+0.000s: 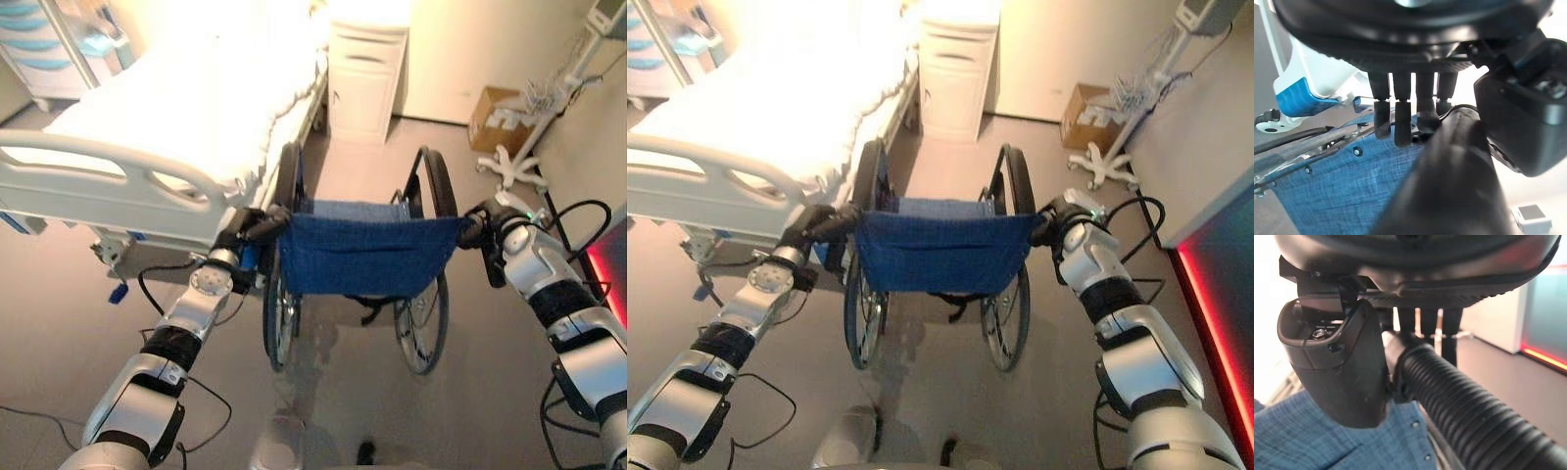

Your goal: Push the wheelchair next to the bed

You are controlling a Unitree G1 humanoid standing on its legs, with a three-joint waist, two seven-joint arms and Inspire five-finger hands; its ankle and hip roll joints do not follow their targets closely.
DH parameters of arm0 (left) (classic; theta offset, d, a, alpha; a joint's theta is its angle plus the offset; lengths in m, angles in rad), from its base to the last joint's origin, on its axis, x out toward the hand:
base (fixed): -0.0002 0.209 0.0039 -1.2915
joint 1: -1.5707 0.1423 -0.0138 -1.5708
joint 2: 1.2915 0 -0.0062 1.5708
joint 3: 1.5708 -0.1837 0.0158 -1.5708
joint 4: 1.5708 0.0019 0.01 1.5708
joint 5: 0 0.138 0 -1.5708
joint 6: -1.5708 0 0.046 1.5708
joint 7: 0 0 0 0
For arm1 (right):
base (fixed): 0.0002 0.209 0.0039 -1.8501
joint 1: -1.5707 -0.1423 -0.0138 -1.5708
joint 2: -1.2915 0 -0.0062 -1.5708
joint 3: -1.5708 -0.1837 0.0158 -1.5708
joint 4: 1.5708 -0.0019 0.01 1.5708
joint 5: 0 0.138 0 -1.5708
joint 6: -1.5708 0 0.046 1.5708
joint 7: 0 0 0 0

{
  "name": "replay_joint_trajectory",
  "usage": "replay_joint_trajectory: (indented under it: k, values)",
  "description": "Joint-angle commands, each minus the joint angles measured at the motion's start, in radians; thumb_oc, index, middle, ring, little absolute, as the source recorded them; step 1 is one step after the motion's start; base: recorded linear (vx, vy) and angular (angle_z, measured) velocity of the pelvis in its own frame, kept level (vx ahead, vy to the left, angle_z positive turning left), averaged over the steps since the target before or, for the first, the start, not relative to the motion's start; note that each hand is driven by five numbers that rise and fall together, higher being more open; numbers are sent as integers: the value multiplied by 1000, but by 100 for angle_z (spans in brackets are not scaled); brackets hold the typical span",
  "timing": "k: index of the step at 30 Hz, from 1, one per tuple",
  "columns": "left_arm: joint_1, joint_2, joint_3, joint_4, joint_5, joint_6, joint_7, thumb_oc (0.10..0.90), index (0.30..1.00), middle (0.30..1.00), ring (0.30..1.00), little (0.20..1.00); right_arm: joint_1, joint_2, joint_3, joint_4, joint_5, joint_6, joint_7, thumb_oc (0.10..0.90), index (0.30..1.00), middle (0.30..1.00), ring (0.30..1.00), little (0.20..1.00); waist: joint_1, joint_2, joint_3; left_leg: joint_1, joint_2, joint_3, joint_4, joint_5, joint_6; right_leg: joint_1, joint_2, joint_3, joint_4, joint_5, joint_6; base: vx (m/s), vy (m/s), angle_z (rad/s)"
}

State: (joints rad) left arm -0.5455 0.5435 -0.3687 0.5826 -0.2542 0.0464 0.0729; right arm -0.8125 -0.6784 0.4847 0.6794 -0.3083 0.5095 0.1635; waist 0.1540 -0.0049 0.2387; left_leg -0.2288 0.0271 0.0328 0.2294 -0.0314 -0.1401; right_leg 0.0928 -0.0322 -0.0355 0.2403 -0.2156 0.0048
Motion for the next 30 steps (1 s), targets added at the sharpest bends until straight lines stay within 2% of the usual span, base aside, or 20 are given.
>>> replay_joint_trajectory:
  k: [1, 2, 3, 5, 7, 8, 10, 13, 15, 16, 18, 19, 22, 23, 24, 25, 28, 29, 30]
  values:
    - [-7, 10, -3, -27, 84, -22, -4, 400, 300, 300, 300, 300, -5, 25, 118, -54, -5, -73, 127, 400, 300, 300, 300, 300, 14, 6, 58, -57, -38, -26, -175, 287, 63, 170, 85, -3, -73, 62, 8, 308, 165, -73]
    - [-2, 18, 6, -34, 84, -17, -12, 400, 300, 300, 300, 300, -15, 17, 120, -52, -1, -81, 142, 400, 300, 300, 300, 300, 21, 8, 49, -48, -39, -16, -190, 276, 65, 182, 80, 0, -69, 45, 13, 403, 278, -105]
    - [-1, 28, 12, -38, 82, -9, -25, 400, 300, 300, 300, 300, -24, 8, 121, -49, 9, -90, 152, 400, 300, 300, 300, 300, 19, 8, 32, -29, -42, 13, -180, 221, 85, 184, 70, -2, -49, 25, 21, 439, 343, -101]
    - [-6, 37, -2, -15, 51, -9, -22, 400, 300, 300, 300, 300, -13, 23, 110, -22, 22, -108, 154, 400, 300, 300, 300, 300, 13, 0, 3, -13, -47, 31, -118, 150, 119, 186, 41, -17, -16, 15, 40, 451, 348, -90]
    - [-4, 42, -3, 8, 44, -15, -40, 400, 300, 300, 300, 300, 15, 39, 97, -9, 7, -121, 168, 400, 300, 300, 300, 300, 19, -18, -15, -3, -59, 23, -70, 99, 144, 184, -5, -40, 21, 68, 73, 438, 297, -39]
    - [-3, 42, -2, 8, 52, -9, -42, 400, 300, 300, 300, 300, 27, 45, 95, -1, 5, -132, 162, 400, 300, 300, 300, 300, 22, -27, -23, 12, -65, 30, -63, 85, 157, 178, -33, -56, 43, 114, 100, 386, 261, -12]
    - [2, 44, -6, 1, 56, 0, -36, 400, 300, 300, 300, 300, 49, 60, 91, 1, 6, -136, 145, 400, 300, 300, 300, 300, 30, -40, -42, 39, -76, 25, -72, 79, 170, 178, -70, -69, 66, 172, 134, 372, 237, -34]
    - [-1, 38, -9, -5, 65, 0, -27, 400, 300, 300, 300, 300, 69, 72, 80, 9, 8, -134, 113, 400, 300, 300, 300, 300, 43, -50, -68, 33, -91, 15, -65, 60, 190, 166, -116, -70, 129, 261, 146, 304, 205, -41]
    - [0, 34, -15, -8, 67, -6, -18, 400, 300, 300, 300, 300, 81, 75, 71, 23, 10, -146, 92, 400, 300, 300, 300, 300, 45, -48, -75, 33, -96, 5, -64, 52, 199, 153, -122, -60, 175, 283, 145, 230, 168, -11]
    - [5, 25, -22, -14, 82, -10, -7, 400, 300, 300, 300, 300, 95, 73, 62, 39, 26, -166, 66, 400, 300, 300, 300, 300, 44, -44, -84, 40, -109, -18, -71, 47, 211, 129, -110, -37, 240, 325, 144, 254, 177, 9]
    - [16, 24, -26, -18, 86, -18, 2, 400, 300, 300, 300, 300, 112, 67, 51, 43, 32, -186, 50, 400, 300, 300, 300, 300, 38, -42, -90, 49, -120, -33, -78, 41, 220, 101, -94, -19, 287, 345, 146, 267, 159, 12]
    - [34, 16, -23, -22, 94, -32, 13, 400, 300, 300, 300, 300, 134, 64, 42, 43, 33, -199, 43, 400, 300, 300, 300, 300, 28, -39, -97, 72, -130, -50, -88, 35, 228, 57, -86, -8, 320, 377, 146, 299, 126, 5]
    - [61, 3, -17, -19, 101, -54, 25, 400, 300, 300, 300, 300, 159, 62, 43, 25, 35, -187, 37, 400, 300, 300, 300, 300, -14, -32, -88, 139, -147, -78, -106, 23, 234, -57, -68, -3, 273, 356, 134, 332, 72, 19]
    - [61, 3, -17, -19, 101, -54, 25, 400, 300, 300, 300, 300, 159, 62, 43, 25, 35, -187, 37, 400, 300, 300, 300, 300, -14, -32, -88, 139, -147, -78, -106, 23, 234, -57, -68, -3, 273, 356, 134, 370, 17, 28]
    - [69, 1, -15, -14, 110, -67, 20, 400, 300, 300, 300, 300, 163, 60, 47, -2, 40, -156, 48, 400, 300, 300, 300, 300, -54, -14, -71, 210, -138, -106, -124, -5, 235, -219, -56, -5, 202, 352, 122, 393, -9, 8]
    - [68, 1, -16, -11, 113, -70, 16, 400, 300, 300, 300, 300, 160, 58, 53, -14, 47, -137, 52, 400, 300, 300, 300, 300, -74, -22, -57, 239, -151, -121, -120, -34, 239, -265, -66, -4, 153, 357, 124, 526, -25, 13]
    - [46, -4, -20, -7, 110, -69, 6, 400, 300, 300, 300, 300, 139, 45, 59, -33, 58, -96, 75, 400, 300, 300, 300, 300, -116, -41, -28, 301, -176, -169, -96, -104, 235, -328, -83, 0, -40, 376, 133, 410, -63, 68]
    - [40, -6, -22, -5, 110, -67, 6, 400, 300, 300, 300, 300, 133, 43, 61, -33, 59, -92, 78, 400, 300, 300, 300, 300, -121, -45, -28, 309, -178, -176, -93, -111, 232, -333, -87, -1, -82, 377, 136, 525, -116, 104]
    - [16, -17, -31, 5, 116, -58, 4, 400, 300, 300, 300, 300, 103, 34, 67, -42, 64, -63, 98, 400, 300, 300, 300, 300, -140, -50, -28, 340, -178, -202, -79, -144, 225, -343, -87, 2, -217, 380, 147, 438, -97, 95]
